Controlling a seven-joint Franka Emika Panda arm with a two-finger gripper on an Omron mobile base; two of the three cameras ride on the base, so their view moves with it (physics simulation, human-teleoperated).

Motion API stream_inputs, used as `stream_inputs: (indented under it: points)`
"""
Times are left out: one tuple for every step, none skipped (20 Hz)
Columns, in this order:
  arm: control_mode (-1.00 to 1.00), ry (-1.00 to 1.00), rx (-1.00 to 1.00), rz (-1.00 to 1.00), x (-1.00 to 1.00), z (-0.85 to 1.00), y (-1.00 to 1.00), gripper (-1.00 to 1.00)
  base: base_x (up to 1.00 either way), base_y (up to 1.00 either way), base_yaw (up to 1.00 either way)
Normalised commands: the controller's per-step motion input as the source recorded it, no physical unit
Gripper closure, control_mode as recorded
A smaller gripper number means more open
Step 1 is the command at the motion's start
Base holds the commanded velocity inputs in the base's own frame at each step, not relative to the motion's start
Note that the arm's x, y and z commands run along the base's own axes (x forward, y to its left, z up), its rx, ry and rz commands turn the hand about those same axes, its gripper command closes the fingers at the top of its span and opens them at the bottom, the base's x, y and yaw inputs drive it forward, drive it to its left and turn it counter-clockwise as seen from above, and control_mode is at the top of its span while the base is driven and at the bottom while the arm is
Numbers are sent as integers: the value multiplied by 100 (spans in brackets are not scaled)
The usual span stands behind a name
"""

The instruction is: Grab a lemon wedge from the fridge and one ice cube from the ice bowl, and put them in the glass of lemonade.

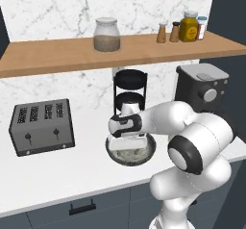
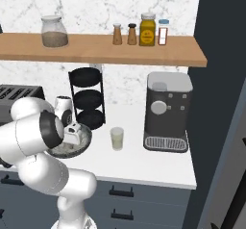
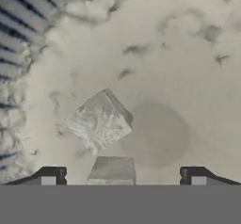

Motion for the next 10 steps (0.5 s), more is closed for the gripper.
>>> stream_inputs:
  points:
    - [-100, 0, 0, 0, 0, -16, 0, 100, 0, 0, 0]
    - [-100, 0, 0, 0, 0, -16, 0, 100, 0, 0, 0]
    - [-100, 0, 0, 0, 0, -13, 0, 100, 0, 0, 0]
    - [-100, 4, 0, 0, 0, -16, 0, 100, 0, 0, 0]
    - [-100, 4, 0, 0, 0, -17, 0, 100, 0, 0, 0]
    - [-100, 5, 0, 0, 0, -17, 0, 100, 0, 0, 0]
    - [-100, 4, 0, 0, 0, -18, 0, 100, 0, 0, 0]
    - [-100, 4, 0, 0, 0, -15, 0, 100, 0, 0, 0]
    - [-100, 5, 0, 0, 0, -13, 0, 100, 0, 0, 0]
    - [-100, 5, 0, 0, 0, -10, 0, 100, 0, 0, 0]
